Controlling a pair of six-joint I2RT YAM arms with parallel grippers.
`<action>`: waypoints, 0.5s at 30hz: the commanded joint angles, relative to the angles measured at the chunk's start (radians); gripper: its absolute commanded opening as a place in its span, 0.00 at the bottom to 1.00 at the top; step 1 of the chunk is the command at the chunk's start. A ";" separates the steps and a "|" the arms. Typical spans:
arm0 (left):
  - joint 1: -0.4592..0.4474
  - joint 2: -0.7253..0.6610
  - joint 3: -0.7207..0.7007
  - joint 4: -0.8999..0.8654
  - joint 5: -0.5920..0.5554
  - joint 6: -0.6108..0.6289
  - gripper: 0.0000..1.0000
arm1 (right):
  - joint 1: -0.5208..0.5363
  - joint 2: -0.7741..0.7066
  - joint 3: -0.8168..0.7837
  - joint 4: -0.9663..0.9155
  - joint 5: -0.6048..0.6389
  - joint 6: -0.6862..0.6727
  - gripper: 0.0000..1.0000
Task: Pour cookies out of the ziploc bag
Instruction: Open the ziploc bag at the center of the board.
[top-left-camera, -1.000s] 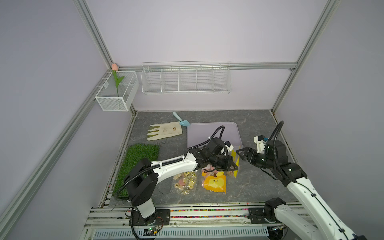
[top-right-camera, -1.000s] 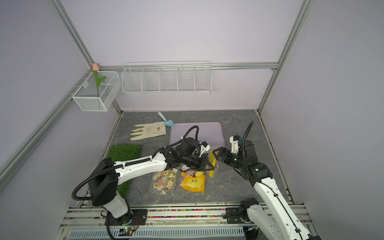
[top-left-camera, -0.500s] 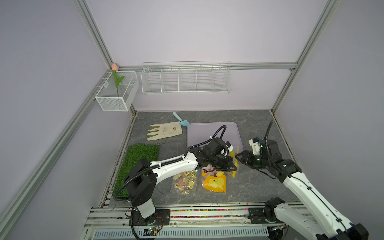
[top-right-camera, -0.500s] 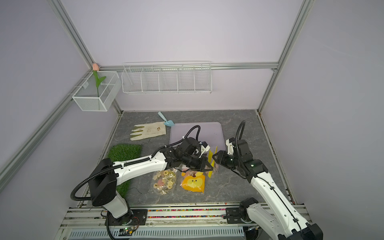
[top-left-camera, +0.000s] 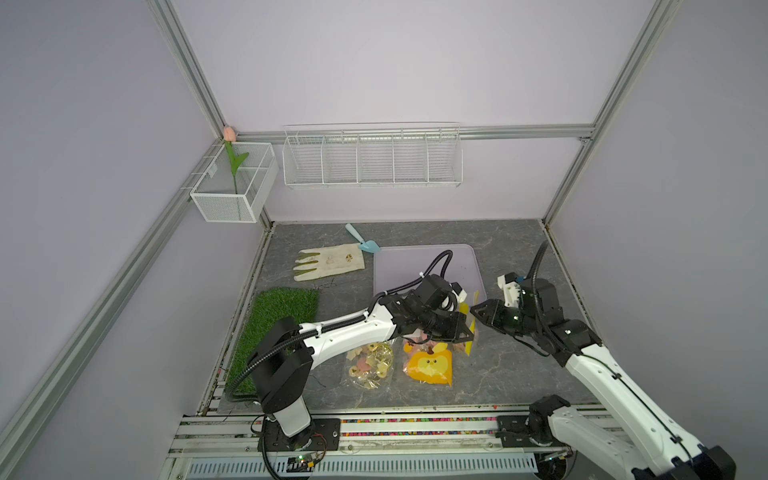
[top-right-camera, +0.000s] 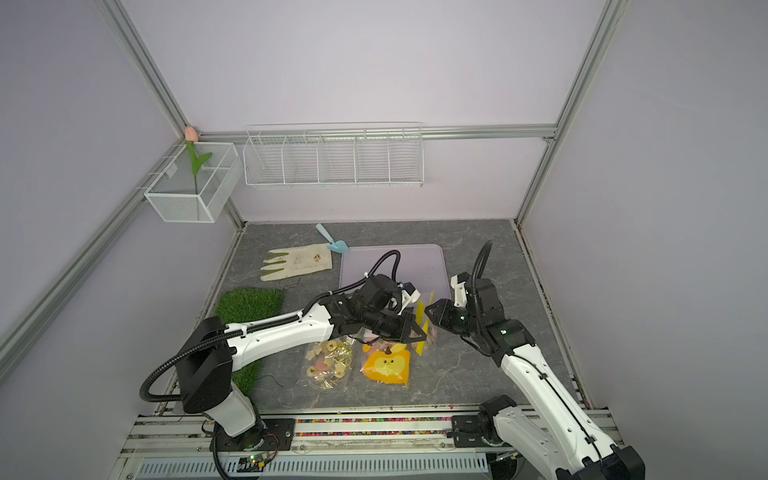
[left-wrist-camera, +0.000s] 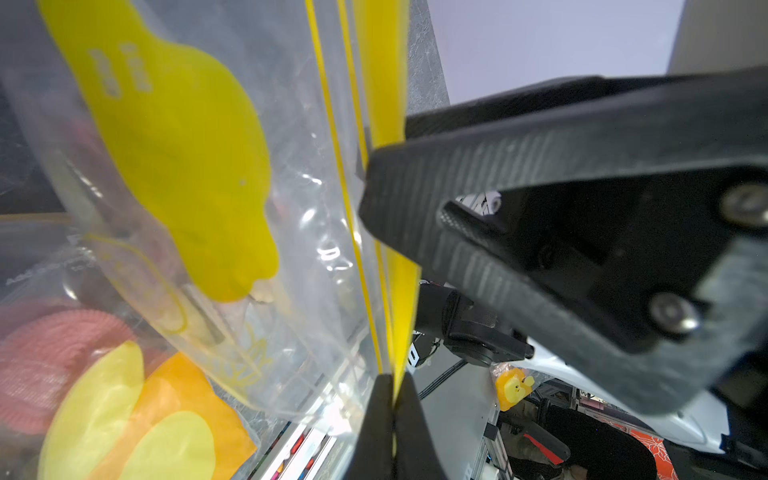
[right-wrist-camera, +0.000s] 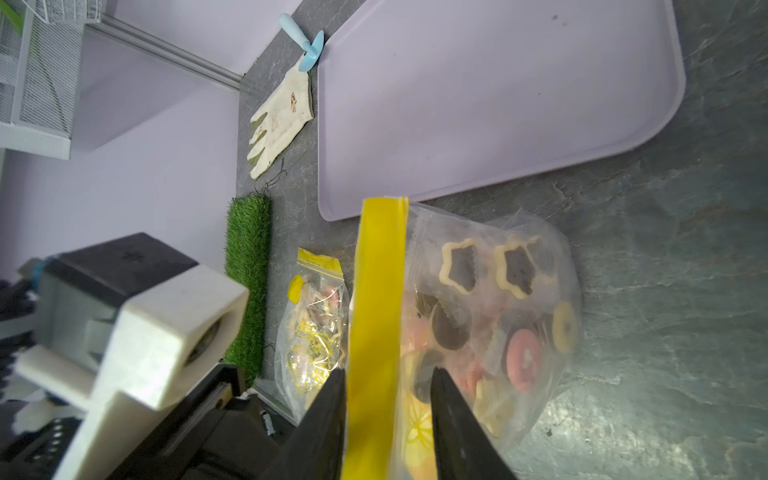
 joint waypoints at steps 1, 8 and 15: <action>-0.007 -0.037 -0.009 0.019 -0.001 0.015 0.00 | 0.006 -0.006 -0.022 0.044 -0.010 -0.007 0.43; -0.007 -0.040 -0.022 0.037 0.001 0.013 0.00 | 0.006 -0.003 -0.052 0.097 -0.036 -0.004 0.35; -0.006 -0.048 -0.037 0.043 -0.007 0.014 0.00 | 0.007 -0.015 -0.068 0.119 -0.034 -0.010 0.16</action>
